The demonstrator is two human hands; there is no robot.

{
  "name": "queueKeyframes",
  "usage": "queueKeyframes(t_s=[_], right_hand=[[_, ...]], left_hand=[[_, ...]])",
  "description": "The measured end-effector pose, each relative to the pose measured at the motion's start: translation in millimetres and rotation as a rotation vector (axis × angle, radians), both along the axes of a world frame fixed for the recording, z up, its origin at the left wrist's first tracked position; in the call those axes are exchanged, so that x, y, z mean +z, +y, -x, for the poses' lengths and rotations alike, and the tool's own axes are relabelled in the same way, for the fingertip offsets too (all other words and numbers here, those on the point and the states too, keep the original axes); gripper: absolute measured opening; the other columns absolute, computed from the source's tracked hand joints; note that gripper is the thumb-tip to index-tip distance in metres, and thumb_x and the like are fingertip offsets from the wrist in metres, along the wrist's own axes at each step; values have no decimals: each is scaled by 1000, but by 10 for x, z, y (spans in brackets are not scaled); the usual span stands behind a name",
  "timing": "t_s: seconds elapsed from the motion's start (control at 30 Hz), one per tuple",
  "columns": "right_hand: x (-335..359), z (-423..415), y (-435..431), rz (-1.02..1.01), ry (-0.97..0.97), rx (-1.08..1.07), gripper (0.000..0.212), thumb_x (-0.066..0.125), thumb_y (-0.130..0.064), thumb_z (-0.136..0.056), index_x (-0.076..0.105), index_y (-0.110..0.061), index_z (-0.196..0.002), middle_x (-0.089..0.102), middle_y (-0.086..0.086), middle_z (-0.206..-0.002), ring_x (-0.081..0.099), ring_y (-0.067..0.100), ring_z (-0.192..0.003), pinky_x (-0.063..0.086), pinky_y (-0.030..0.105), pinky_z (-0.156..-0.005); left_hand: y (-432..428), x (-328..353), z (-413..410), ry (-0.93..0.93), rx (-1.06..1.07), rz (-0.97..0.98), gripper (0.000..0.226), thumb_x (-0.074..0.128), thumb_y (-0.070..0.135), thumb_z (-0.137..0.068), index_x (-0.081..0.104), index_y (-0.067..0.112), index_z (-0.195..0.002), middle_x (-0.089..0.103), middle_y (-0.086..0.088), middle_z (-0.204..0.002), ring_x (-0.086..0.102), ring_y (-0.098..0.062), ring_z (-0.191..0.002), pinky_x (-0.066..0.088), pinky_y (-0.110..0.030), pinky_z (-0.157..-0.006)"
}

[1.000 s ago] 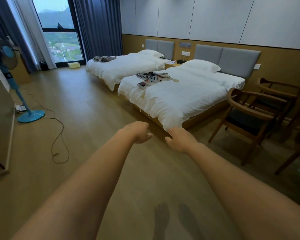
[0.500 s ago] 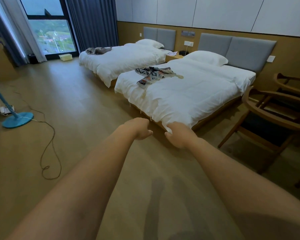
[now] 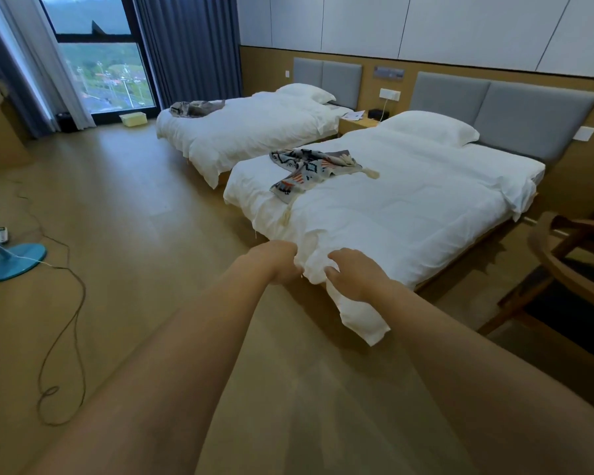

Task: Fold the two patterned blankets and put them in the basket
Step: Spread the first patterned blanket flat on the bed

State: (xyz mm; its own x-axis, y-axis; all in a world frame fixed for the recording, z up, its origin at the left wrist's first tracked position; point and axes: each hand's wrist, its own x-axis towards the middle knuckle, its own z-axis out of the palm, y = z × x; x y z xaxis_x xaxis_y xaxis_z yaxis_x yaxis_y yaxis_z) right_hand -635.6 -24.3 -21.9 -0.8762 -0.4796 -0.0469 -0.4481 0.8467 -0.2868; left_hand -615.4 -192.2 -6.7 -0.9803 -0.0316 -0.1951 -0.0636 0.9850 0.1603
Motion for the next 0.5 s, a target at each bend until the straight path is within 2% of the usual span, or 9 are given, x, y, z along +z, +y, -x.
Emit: queueKeyframes(t_s=[0.07,0.13,0.37,0.5], right_hand=[[0,330,-101,-12,-9,6,40,38,-30,-97,45,-10,-131,46,10,-139,43,28,-126,35,38,-103],[-3,649,-212,-18,-15,10,40,38,-29,-97,45,-10,-131,46,10,-140,43,28,-126,35,37,-103],[-124,1744,-747,-19,-24,14,40,38,-29,-97,45,-9,-130,47,10,-138,43,26,-125,35,35,-102],[-192,2420,-1188,-17,-39,-14,39,38,-29,-97,46,-8,-129,48,11,-136,44,28,-124,36,37,-101]], left_hand=[[-86,19,310,-9,6,-6,40,49,39,-90,51,13,-121,57,-7,-120,51,-20,-93,37,-29,-72],[-201,4,624,-4,7,20,43,48,39,-91,50,13,-125,56,-7,-124,54,-23,-104,39,-29,-75],[-727,-101,1710,-23,-6,4,48,47,41,-91,47,13,-131,53,-8,-131,52,-26,-115,45,-40,-96],[-1173,-95,2412,-4,-25,22,52,48,40,-92,42,11,-135,50,-10,-136,49,-26,-121,42,-37,-99]])
